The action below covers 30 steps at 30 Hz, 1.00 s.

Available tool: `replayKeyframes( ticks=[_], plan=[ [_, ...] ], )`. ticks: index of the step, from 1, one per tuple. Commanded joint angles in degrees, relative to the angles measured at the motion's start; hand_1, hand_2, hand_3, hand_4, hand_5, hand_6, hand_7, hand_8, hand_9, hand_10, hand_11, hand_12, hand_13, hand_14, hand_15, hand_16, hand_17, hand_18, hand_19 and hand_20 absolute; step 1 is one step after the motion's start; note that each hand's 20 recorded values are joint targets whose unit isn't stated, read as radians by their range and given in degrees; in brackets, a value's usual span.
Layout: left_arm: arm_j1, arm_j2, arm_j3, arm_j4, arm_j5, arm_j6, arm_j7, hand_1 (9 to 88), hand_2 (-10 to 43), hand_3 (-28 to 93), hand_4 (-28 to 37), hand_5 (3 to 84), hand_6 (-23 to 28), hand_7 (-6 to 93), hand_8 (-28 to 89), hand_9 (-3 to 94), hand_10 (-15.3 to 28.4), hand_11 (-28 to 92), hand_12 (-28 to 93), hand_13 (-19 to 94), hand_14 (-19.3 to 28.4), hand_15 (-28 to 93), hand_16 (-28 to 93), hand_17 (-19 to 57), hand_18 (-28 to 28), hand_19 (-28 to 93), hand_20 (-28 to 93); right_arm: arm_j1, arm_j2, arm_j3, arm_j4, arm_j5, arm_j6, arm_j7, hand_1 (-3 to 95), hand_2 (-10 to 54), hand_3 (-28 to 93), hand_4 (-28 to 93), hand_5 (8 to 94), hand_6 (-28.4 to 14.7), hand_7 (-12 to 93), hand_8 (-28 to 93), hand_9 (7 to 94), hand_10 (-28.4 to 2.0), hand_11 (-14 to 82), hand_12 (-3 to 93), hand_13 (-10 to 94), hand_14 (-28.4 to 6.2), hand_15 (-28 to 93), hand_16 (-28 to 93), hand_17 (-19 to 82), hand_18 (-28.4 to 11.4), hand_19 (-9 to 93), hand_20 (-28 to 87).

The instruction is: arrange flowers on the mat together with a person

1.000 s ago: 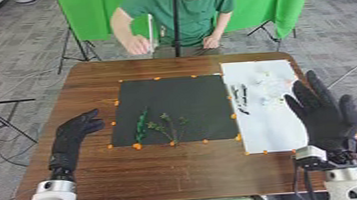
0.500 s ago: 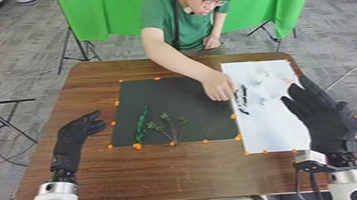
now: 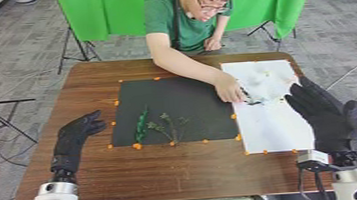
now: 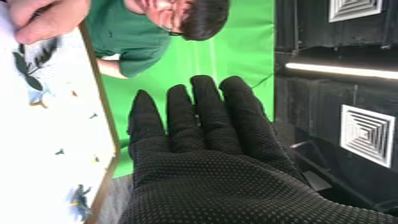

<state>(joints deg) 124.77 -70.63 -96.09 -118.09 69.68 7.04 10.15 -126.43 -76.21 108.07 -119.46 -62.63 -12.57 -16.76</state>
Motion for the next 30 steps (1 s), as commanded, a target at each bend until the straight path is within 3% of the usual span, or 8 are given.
replayKeyframes(
  ticks=[1, 9, 18, 30],
  plan=[
    [0.95, -0.41, 0.14, 0.02, 0.18, -0.43, -0.24, 26.6, 6.9, 67, -23.6, 51.7, 4.8, 11.5, -6, 53.5, 15.5, 21, 15, 46, 18.6, 22, -1, 12.6, 12.0, 11, 18, -0.32, -0.66, 0.42, -0.6, -2.19, -0.2, -0.29, 0.2, -9.5, 68, -28, 35.7, -10.1, 1, -7, 35.3, -16.8, 2.7, 8.9, 24, -11.0, 8, 1, 15, -12.9, 1, 21],
    [1.13, -0.32, 0.01, -0.03, 0.14, -0.2, 0.24, 26.6, 6.6, 67, -23.5, 51.7, 4.7, 11.4, -6, 53.4, 15.4, 21, 15, 46, 18.6, 23, -1, 12.5, 12.0, 11, 18, 0.86, -0.2, -0.32, 0.09, -3.31, -1.1, 0.35, 0.6, -9.5, 69, -28, 36.5, -9.2, 2, -7, 35.8, -16.3, 2.9, 9.2, 25, -11.0, 8, 2, 15, -12.9, 1, 21],
    [0.12, 0.16, 0.45, 0.46, 0.26, -0.7, 0.4, 26.8, 6.2, 67, -23.4, 51.7, 4.7, 11.6, -6, 53.4, 15.4, 21, 15, 46, 18.6, 22, -1, 12.5, 12.0, 11, 18, 1.69, 0.21, -0.62, 0.48, -3.68, -1.17, 0.45, 1.1, -9.5, 70, -28, 37.1, -9.2, 2, -7, 36.6, -15.8, 3.1, 9.6, 25, -11.0, 9, 3, 15, -12.8, 1, 22],
    [0.53, -0.32, 0.28, 0.38, 0.2, -0.86, 0.38, 26.7, 5.9, 67, -23.4, 51.6, 4.6, 11.6, -6, 53.4, 15.4, 21, 15, 46, 18.6, 22, -1, 12.5, 12.0, 11, 18, 1.13, 0.06, -0.48, 0.33, -4.94, -0.65, 0.94, 2.0, -9.5, 70, -28, 37.6, -8.7, 3, -7, 36.8, -15.7, 3.2, 9.8, 26, -11.0, 9, 3, 15, -12.7, 1, 22]
  ],
)
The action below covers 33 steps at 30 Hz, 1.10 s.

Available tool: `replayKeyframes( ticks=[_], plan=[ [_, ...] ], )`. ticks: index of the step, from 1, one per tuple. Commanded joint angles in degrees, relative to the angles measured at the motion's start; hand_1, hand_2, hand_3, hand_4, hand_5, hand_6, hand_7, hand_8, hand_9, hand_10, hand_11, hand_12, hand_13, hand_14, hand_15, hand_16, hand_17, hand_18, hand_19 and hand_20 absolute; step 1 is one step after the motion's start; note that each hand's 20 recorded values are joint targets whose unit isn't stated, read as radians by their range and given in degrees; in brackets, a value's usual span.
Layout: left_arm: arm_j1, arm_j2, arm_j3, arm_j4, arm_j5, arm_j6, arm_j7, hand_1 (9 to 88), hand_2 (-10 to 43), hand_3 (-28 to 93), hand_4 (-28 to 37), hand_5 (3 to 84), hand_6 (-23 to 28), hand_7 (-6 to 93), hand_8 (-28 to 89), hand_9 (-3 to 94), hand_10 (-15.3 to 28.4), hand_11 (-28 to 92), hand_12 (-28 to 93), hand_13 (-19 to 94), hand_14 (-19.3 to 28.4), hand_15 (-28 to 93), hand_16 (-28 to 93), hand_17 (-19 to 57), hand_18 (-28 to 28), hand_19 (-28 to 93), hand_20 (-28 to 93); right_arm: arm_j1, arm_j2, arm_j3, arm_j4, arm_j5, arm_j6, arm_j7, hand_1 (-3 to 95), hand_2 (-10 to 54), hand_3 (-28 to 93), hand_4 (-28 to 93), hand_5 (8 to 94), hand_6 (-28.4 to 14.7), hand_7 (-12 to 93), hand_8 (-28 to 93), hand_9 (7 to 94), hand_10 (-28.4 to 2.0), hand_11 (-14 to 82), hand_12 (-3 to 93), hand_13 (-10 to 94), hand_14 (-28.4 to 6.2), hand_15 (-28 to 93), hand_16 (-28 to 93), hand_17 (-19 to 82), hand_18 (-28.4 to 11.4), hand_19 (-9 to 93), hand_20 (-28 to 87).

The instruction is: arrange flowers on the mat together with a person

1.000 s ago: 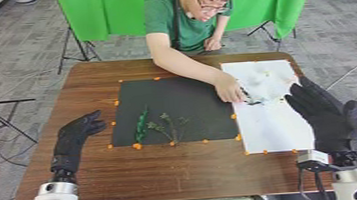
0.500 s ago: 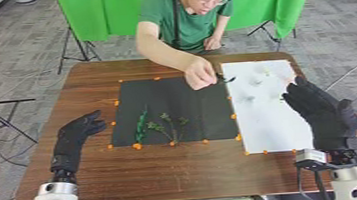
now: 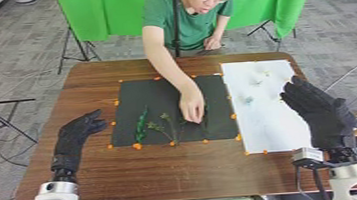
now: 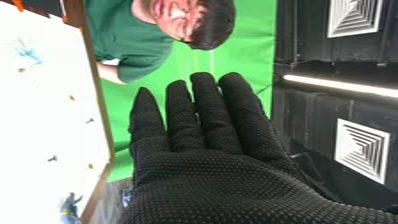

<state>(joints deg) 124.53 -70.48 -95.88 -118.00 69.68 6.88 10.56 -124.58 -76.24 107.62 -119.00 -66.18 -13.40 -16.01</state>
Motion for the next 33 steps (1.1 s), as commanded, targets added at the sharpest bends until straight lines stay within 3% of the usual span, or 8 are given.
replayKeyframes(
  ticks=[1, 20, 33],
  plan=[
    [0.85, -0.51, 0.06, 0.27, 0.21, -0.69, 0.0, 26.7, 5.9, 67, -23.4, 51.6, 4.6, 11.6, -6, 53.4, 15.4, 21, 15, 46, 18.6, 22, -1, 12.5, 12.0, 11, 18, -0.78, 0.04, 0.08, -0.2, -1.68, 0.12, 0.14, 2.1, -9.5, 70, -28, 37.7, -8.7, 3, -7, 36.9, -15.7, 3.2, 9.8, 26, -11.0, 9, 3, 15, -12.8, 1, 22],
    [0.94, -0.71, -0.09, 0.2, 0.1, -0.65, -0.3, 26.9, 5.8, 67, -23.4, 51.8, 4.7, 11.5, -6, 53.4, 15.4, 21, 15, 46, 18.6, 22, -1, 12.5, 12.1, 11, 18, -0.86, 0.32, 0.03, -1.09, -5.61, 2.56, 2.19, 2.9, -9.5, 71, -28, 38.1, -7.4, 4, -7, 37.5, -15.4, 3.5, 11.0, 26, -11.2, 9, 4, 16, -13.0, 1, 22],
    [1.07, -0.55, -0.26, 0.17, 0.09, -0.62, -0.51, 26.9, 5.9, 67, -23.4, 51.7, 4.7, 11.5, -6, 53.4, 15.4, 21, 15, 46, 18.5, 22, -1, 12.5, 12.1, 11, 18, 2.13, 5.6, -0.77, -5.86, -35.69, 11.66, 8.1, 10.9, -9.5, 69, -25, 40.2, -6.5, 5, -8, 40.5, -16.0, 4.3, 13.0, 33, -13.6, 12, 10, 20, -15.6, 9, 28]
  ],
)
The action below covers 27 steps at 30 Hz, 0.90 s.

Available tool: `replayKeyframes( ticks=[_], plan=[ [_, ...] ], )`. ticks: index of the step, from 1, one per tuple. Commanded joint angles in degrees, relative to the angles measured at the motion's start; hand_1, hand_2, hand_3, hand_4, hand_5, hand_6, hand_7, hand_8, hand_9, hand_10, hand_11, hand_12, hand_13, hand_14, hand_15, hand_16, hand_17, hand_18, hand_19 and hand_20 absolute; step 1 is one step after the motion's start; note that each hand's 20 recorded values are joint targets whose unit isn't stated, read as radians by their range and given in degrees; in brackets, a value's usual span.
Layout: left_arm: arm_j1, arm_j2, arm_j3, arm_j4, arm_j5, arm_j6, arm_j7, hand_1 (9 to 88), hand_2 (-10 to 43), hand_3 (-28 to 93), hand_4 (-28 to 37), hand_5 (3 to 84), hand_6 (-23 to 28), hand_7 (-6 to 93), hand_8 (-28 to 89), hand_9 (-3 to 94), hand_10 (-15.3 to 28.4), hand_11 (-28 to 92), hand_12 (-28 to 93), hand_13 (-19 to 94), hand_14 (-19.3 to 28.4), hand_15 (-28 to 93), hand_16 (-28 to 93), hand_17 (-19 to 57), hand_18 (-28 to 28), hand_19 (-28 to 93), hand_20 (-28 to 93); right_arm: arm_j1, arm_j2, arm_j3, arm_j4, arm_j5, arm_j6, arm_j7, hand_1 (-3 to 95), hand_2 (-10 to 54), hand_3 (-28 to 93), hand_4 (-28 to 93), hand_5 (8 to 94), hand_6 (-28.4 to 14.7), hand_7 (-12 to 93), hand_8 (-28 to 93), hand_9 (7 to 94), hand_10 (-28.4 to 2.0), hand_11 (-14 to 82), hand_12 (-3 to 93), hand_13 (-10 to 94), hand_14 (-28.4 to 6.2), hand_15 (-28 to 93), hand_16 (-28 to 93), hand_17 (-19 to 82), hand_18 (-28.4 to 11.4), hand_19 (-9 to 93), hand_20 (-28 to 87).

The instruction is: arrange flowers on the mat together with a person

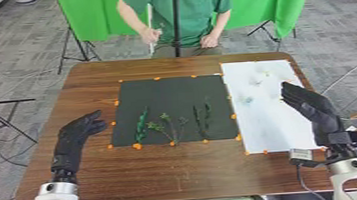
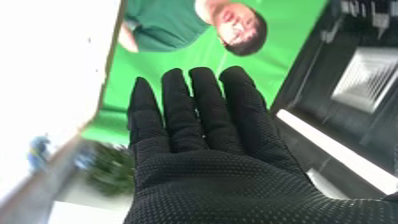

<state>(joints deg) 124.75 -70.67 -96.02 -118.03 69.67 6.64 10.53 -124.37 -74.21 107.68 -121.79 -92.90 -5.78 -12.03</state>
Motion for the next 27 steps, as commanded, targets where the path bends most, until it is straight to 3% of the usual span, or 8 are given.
replayKeyframes(
  ticks=[1, 3, 7, 10, 14, 17, 27],
  plan=[
    [0.88, -0.35, -0.15, 0.19, 0.05, -0.32, -0.48, 26.9, 5.9, 67, -23.4, 51.6, 4.7, 11.6, -6, 53.4, 15.4, 21, 15, 46, 18.6, 22, -1, 12.4, 12.1, 11, 18, 2.24, 4.35, -1.5, -3.58, -11.33, 5.56, 5.9, 11.8, -9.5, 68, -25, 40.2, -6.5, 6, -8, 40.6, -16.0, 4.3, 13.2, 34, -13.7, 12, 10, 21, -15.6, 11, 29],
    [0.91, -0.25, -0.27, 0.15, 0.05, -0.36, -0.56, 26.9, 5.9, 67, -23.3, 51.6, 4.7, 11.5, -6, 53.4, 15.4, 21, 15, 46, 18.5, 22, -1, 12.5, 12.1, 11, 18, 3.52, 5.31, -1.85, -3.9, -15.29, 4.7, 7.24, 15.1, -9.5, 68, -23, 40.2, -6.5, 6, -8, 41.7, -16.0, 4.8, 13.8, 38, -14.3, 14, 12, 23, -16.0, 17, 32],
    [0.87, -0.28, -0.32, 0.19, 0.11, -0.43, -0.58, 26.8, 5.8, 67, -23.3, 51.5, 4.6, 11.5, -6, 53.3, 15.4, 20, 15, 46, 18.6, 22, -1, 12.4, 12.1, 11, 18, 7.01, 8.74, -6.09, -2.97, -22.79, 10.88, 12.8, 19.0, -9.5, 66, -22, 41.1, -6.1, 7, -8, 45.1, -16.3, 5.8, 16.8, 49, -15.3, 16, 18, 28, -17.5, 33, 37],
    [1.03, -0.31, -0.3, 0.1, 0.12, -0.41, -0.62, 26.8, 5.8, 67, -23.3, 51.5, 4.6, 11.5, -6, 53.3, 15.4, 20, 15, 46, 18.6, 22, -1, 12.4, 12.1, 11, 18, 10.6, 10.96, -9.85, -1.17, -31.07, 14.81, 18.3, 22.1, -9.5, 66, -23, 45.6, -4.9, 9, -8, 52.9, -17.5, 9.4, 19.8, 61, -14.9, 22, 23, 33, -19.3, 49, 42],
    [1.15, -0.37, -0.27, 0.02, 0.17, -0.44, -0.69, 26.9, 5.8, 67, -23.4, 51.4, 4.5, 11.6, -6, 53.3, 15.4, 20, 15, 46, 18.7, 22, -1, 12.4, 12.1, 11, 18, 15.38, 13.1, -12.7, 0.24, -40.59, 9.82, 23.99, 23.6, -9.5, 62, -24, 50.0, -4.3, 10, -8, 59.8, -18.7, 14.2, 22.5, 69, -14.1, 31, 25, 36, -21.5, 62, 44],
    [1.26, -0.32, -0.3, -0.06, 0.09, -0.26, -0.72, 26.8, 5.7, 67, -23.4, 51.5, 4.5, 11.6, -6, 53.3, 15.4, 20, 15, 46, 18.7, 22, -1, 12.4, 12.1, 11, 18, 19.22, 15.3, -15.95, 2.92, -44.19, 7.66, 26.35, 24.7, -9.5, 60, -25, 52.9, -3.1, 10, -8, 66.5, -18.0, 16.9, 23.8, 74, -12.4, 38, 27, 38, -22.0, 70, 46],
    [1.21, -0.31, -0.21, -0.01, 0.18, -0.24, -0.79, 26.8, 5.8, 67, -23.3, 51.3, 4.5, 11.5, -6, 53.2, 15.4, 20, 15, 46, 18.5, 22, -1, 12.4, 12.1, 11, 18, 30.69, 18.57, -26.27, 13.29, -48.84, 1.0, 28.06, 30.3, -9.5, 61, -28, 58.9, 0.5, 15, -9, 73.5, -16.2, 19.9, 24.7, 78, -9.9, 46, 31, 41, -22.3, 78, 47]
  ],
)
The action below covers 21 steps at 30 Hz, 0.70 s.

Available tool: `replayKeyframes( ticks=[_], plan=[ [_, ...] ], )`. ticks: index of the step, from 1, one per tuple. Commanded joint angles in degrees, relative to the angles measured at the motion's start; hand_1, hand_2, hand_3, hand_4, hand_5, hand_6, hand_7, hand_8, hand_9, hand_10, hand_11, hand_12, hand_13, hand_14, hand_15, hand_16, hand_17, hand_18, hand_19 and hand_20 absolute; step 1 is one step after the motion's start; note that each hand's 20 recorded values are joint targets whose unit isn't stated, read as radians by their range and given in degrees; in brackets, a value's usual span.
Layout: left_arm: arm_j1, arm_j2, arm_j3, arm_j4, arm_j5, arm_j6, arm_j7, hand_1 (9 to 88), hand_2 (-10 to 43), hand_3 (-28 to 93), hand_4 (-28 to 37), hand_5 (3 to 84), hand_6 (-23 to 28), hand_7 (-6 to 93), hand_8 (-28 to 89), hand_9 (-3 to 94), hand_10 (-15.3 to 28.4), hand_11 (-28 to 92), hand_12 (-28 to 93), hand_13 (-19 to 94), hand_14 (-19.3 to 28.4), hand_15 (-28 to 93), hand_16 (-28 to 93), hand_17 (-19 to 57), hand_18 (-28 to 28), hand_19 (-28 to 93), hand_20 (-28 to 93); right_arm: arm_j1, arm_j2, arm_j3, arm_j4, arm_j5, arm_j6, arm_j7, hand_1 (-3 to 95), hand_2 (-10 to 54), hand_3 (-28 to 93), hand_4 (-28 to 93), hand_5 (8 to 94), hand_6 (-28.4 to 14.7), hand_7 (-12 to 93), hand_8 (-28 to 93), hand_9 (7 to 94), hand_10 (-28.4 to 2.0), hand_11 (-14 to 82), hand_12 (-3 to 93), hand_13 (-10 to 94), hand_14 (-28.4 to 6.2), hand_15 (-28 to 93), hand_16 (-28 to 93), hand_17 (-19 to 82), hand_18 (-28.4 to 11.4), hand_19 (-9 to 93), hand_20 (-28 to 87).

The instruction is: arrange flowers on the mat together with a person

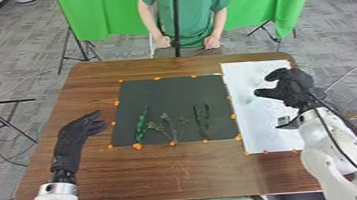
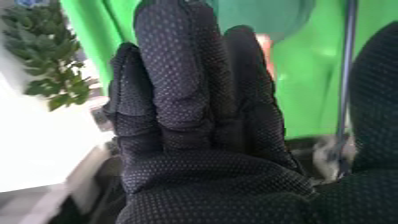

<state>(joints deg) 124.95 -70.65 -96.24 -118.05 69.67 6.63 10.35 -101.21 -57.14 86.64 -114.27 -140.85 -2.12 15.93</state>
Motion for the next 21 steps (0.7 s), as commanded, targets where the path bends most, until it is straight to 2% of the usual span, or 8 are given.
replayKeyframes(
  ticks=[1, 13, 14, 21],
  plan=[
    [0.93, -0.34, 0.06, 0.05, 0.19, -0.21, -0.62, 26.8, 5.8, 67, -23.3, 51.3, 4.6, 11.5, -6, 53.2, 15.4, 20, 15, 46, 18.5, 22, -1, 12.4, 12.1, 11, 18, 8.39, 1.38, -5.87, 6.4, -1.21, -4.21, 0.19, 30.3, -9.5, 61, -28, 58.9, 0.5, 15, -9, 73.6, -16.2, 19.8, 24.7, 78, -9.9, 47, 31, 41, -22.3, 78, 48],
    [1.2, -0.29, 0.14, -0.12, 0.2, -0.3, -0.46, 26.8, 5.8, 67, -23.2, 51.5, 4.6, 11.5, -6, 53.2, 15.4, 20, 15, 46, 18.5, 22, -1, 12.4, 12.1, 11, 18, 14.9, 1.58, -15.09, 14.14, -5.12, -9.13, 0.62, 31.4, -9.5, 62, -27, 58.8, 0.8, 15, -9, 74.9, -15.7, 19.3, 24.3, 80, -9.1, 48, 32, 42, -22.4, 80, 48],
    [0.84, -0.19, 0.22, 0.11, 0.16, -0.5, -0.42, 26.8, 5.8, 67, -23.2, 51.5, 4.6, 11.5, -6, 53.2, 15.4, 20, 15, 46, 18.5, 22, -1, 12.4, 12.1, 11, 18, 14.82, 1.79, -15.29, 14.16, -5.54, -9.77, 1.16, 31.7, -9.5, 63, -27, 58.8, 0.9, 15, -9, 75.0, -15.6, 19.3, 24.3, 80, -9.0, 48, 32, 42, -22.4, 80, 48],
    [1.17, -0.02, -0.18, -0.07, 0.0, -0.25, -0.65, 26.8, 5.7, 67, -23.2, 51.5, 4.7, 11.4, -6, 53.2, 15.4, 20, 15, 46, 18.5, 22, -1, 12.4, 12.1, 11, 18, 13.62, 3.16, -15.62, 14.09, -7.43, -12.46, 2.39, 33.2, -9.5, 64, -26, 59.5, 1.7, 16, -9, 75.4, -15.5, 19.8, 24.5, 80, -8.7, 49, 33, 42, -22.5, 81, 48]
  ],
)
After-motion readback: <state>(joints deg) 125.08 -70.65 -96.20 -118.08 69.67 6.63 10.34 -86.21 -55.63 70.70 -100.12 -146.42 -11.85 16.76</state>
